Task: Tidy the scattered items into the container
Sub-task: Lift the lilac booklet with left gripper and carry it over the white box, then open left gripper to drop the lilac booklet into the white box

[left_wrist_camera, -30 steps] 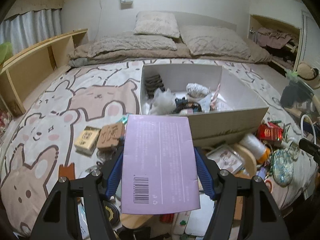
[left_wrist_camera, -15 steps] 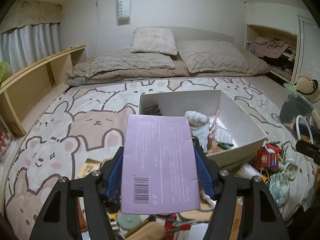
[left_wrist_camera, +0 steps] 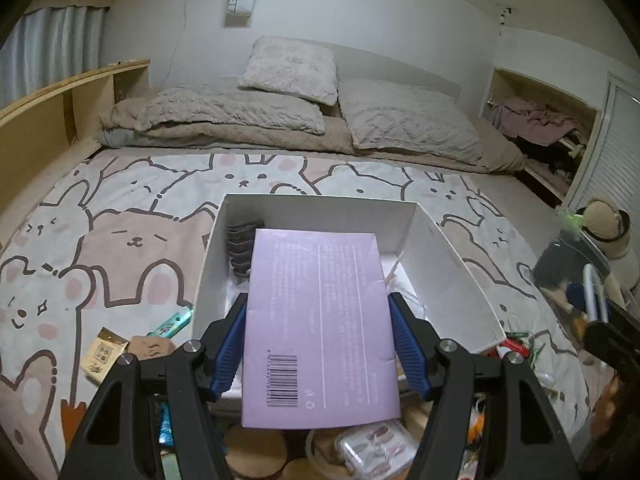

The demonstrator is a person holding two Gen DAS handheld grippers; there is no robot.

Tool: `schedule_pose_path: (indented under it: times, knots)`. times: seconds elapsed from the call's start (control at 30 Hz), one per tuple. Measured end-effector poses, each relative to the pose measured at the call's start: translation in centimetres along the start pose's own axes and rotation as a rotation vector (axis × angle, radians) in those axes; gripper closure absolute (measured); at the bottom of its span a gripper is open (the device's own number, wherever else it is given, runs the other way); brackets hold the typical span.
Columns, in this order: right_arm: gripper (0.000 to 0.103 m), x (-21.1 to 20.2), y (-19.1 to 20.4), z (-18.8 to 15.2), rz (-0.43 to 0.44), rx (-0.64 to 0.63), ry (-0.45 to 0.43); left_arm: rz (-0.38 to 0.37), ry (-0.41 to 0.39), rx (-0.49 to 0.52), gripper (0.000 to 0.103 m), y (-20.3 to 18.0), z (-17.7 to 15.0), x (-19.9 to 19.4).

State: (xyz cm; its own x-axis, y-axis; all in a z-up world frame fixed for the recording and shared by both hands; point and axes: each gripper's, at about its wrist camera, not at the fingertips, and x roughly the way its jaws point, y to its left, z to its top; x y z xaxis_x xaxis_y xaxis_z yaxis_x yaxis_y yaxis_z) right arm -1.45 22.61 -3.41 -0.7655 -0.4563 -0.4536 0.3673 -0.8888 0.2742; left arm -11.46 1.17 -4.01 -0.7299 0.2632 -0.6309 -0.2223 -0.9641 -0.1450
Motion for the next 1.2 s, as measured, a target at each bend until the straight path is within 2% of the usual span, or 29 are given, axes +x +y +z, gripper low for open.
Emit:
schedule_pose_path:
  times: [0.23, 0.5, 0.83, 1.0, 1.1, 1.13, 1.17, 1.2]
  knots:
    - [0.023, 0.1, -0.7, 0.9, 0.005, -0.002, -0.028, 0.019, 0.043, 0.005, 0.036, -2.5, 0.9, 3.9]
    - [0.023, -0.2, -2.6, 0.4, -0.001, 0.045, -0.038, -0.005, 0.138, 0.028, 0.036, -6.2, 0.6, 8.3]
    - [0.023, -2.7, -3.1, 0.2, 0.007, 0.036, -0.095, -0.009, 0.247, 0.037, 0.036, -9.6, 0.3, 12.5]
    - [0.023, -3.2, -4.2, 0.0, 0.004, 0.058, -0.104, -0.044, 0.279, -0.009, 0.036, -10.5, -0.1, 14.0]
    - [0.023, -3.3, -4.8, -0.1, 0.003, 0.074, -0.104, -0.053, 0.272, -0.049, 0.036, -10.7, 0.0, 14.4]
    - [0.023, -3.4, -4.9, -0.2, 0.003, 0.078, -0.104, -0.054, 0.268, -0.057, 0.033, -10.7, 0.0, 14.5]
    - [0.023, -3.4, -5.1, -0.2, 0.002, 0.08, -0.104, -0.053, 0.266, -0.066, 0.016, -10.7, 0.1, 14.6]
    - [0.023, -3.4, -5.1, -0.2, 0.001, 0.079, -0.103, -0.049, 0.265, -0.073, 0.006, -10.6, 0.1, 14.6]
